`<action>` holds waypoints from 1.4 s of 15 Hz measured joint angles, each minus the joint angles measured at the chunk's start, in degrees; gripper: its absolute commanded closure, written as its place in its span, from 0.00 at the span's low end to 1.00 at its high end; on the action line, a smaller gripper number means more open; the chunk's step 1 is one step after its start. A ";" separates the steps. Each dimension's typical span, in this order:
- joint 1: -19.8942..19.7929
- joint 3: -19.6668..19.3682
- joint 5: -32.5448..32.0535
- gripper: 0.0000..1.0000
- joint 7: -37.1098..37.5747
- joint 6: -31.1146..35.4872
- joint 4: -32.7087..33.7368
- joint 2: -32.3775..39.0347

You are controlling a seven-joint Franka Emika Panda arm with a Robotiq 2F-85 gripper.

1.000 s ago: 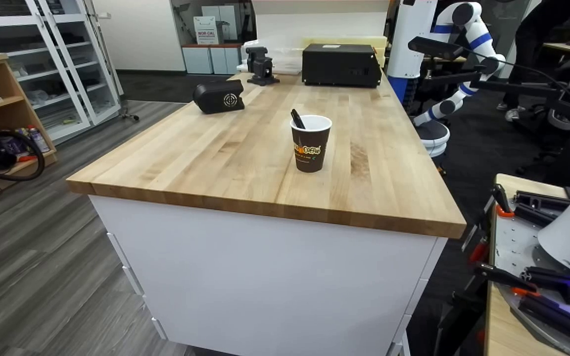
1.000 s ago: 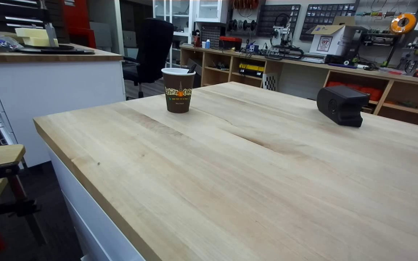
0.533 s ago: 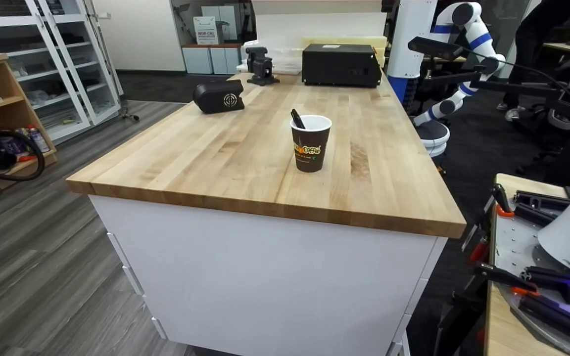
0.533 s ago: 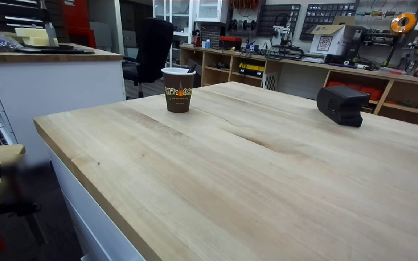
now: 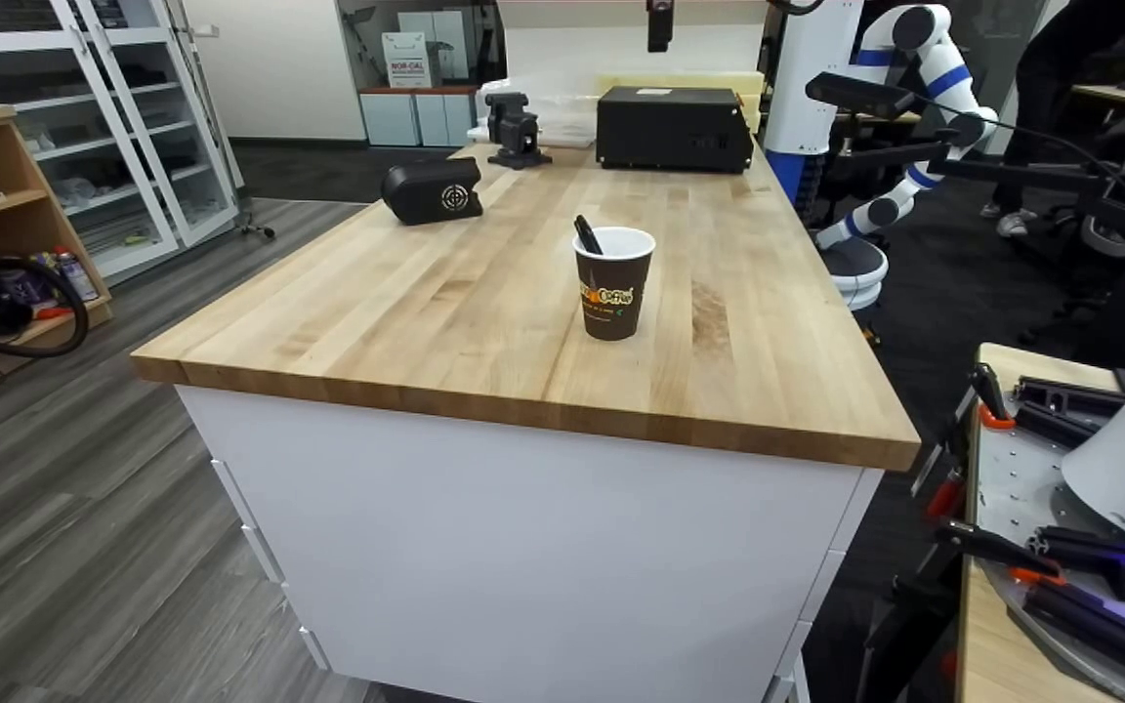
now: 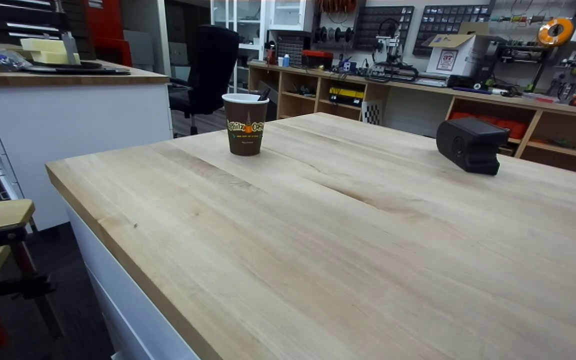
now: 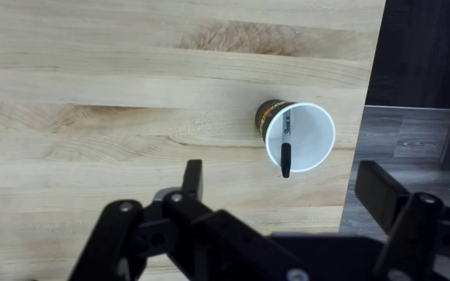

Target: Move the cup to the right

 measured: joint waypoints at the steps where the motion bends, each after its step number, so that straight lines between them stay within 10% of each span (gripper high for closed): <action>1: -0.10 0.31 -0.35 0.00 0.00 -0.04 2.74 2.56; 10: -0.89 2.14 -0.61 0.00 -1.61 -2.97 11.17 9.84; 21: -0.33 7.62 -1.72 0.00 -1.62 8.21 1.00 9.71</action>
